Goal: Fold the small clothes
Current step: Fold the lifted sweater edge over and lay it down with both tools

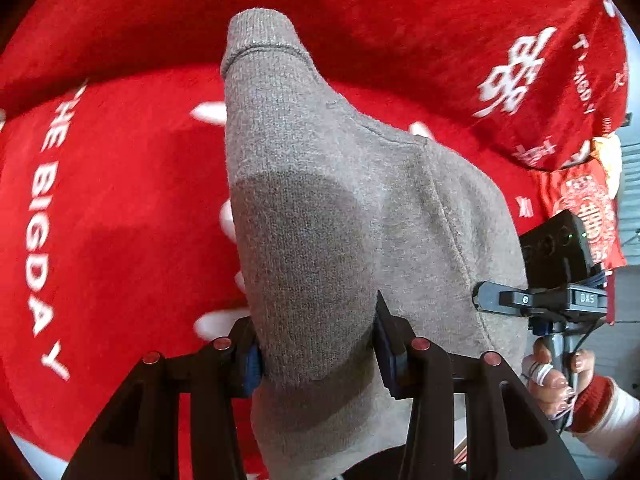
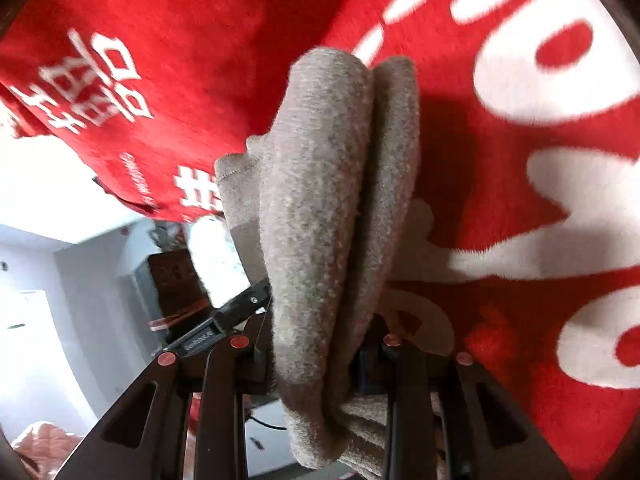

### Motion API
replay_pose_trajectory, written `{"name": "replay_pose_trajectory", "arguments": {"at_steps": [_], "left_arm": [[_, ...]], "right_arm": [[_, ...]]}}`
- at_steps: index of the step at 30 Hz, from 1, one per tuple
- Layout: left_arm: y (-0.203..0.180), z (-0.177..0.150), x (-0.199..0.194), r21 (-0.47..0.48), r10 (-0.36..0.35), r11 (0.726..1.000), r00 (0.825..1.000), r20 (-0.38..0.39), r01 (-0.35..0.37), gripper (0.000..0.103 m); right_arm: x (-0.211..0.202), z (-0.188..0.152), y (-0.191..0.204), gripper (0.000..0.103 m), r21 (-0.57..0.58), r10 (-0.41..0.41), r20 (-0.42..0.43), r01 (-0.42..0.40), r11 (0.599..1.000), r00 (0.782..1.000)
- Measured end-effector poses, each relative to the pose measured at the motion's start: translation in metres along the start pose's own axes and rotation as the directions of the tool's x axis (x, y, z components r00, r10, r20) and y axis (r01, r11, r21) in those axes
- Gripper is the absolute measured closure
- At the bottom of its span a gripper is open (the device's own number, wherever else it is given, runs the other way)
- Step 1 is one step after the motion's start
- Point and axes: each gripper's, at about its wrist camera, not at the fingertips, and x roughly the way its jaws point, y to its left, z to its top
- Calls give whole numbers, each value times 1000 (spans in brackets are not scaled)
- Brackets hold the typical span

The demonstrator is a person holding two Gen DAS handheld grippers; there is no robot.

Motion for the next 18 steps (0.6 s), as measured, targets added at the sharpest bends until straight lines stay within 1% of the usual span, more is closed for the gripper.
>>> {"name": "replay_pose_trajectory", "arguments": {"at_steps": [2,3,4,5,6,7,8,9,10,12,13,14,15,16,17,18], "left_arm": [[13,-9,10,-11,62,998,998,-10,-62,56],[20,-13,14,-24,95,995,995,-17,-96,56],[29,-18,13,-50,116,992,993,-4,-116,56],[33,-20,9,-69,104,992,994,13,-103,55],[37,-21,3,-90,93,992,995,31,-90,55],[39,-23,-5,-105,93,991,994,58,-86,55],[40,-24,-11,-111,103,989,991,81,-94,55],[40,-24,-15,-117,119,987,988,99,-107,55],[41,-24,-19,-121,137,985,984,112,-124,56],[41,-22,-17,-117,191,977,974,118,-178,55],[41,-22,-15,-115,214,973,970,112,-201,55],[45,-23,-15,-108,232,969,967,108,-221,55],[45,-24,-12,-101,253,965,962,107,-242,55],[42,-25,-6,-85,280,959,954,108,-272,55],[44,-26,-5,-77,292,955,950,108,-285,55],[43,-27,-2,-67,306,952,945,111,-300,53]], "right_arm": [[13,0,-1,68,-16,-110,-7,110,994,994],[13,1,-1,58,-21,-154,5,154,988,988],[10,2,0,43,-16,-194,21,195,981,981],[5,4,1,37,-10,-210,40,211,978,977],[1,4,3,35,-6,-213,61,214,977,975],[-6,4,1,37,0,-221,82,222,975,972],[-10,5,0,43,15,-232,96,231,973,968],[-13,6,0,75,28,-242,106,240,970,964],[-15,8,-2,81,37,-268,113,266,963,957],[-15,8,7,82,-5,-318,122,321,947,940],[-13,5,19,82,-69,-348,133,359,931,928],[-12,-2,30,82,-156,-391,149,413,898,908],[-8,-3,39,82,-212,-426,165,454,866,890],[-5,-6,46,82,-266,-470,184,504,821,863],[-1,-7,49,83,-304,-524,207,563,769,826],[2,-6,47,83,-317,-563,221,604,731,797]]}}
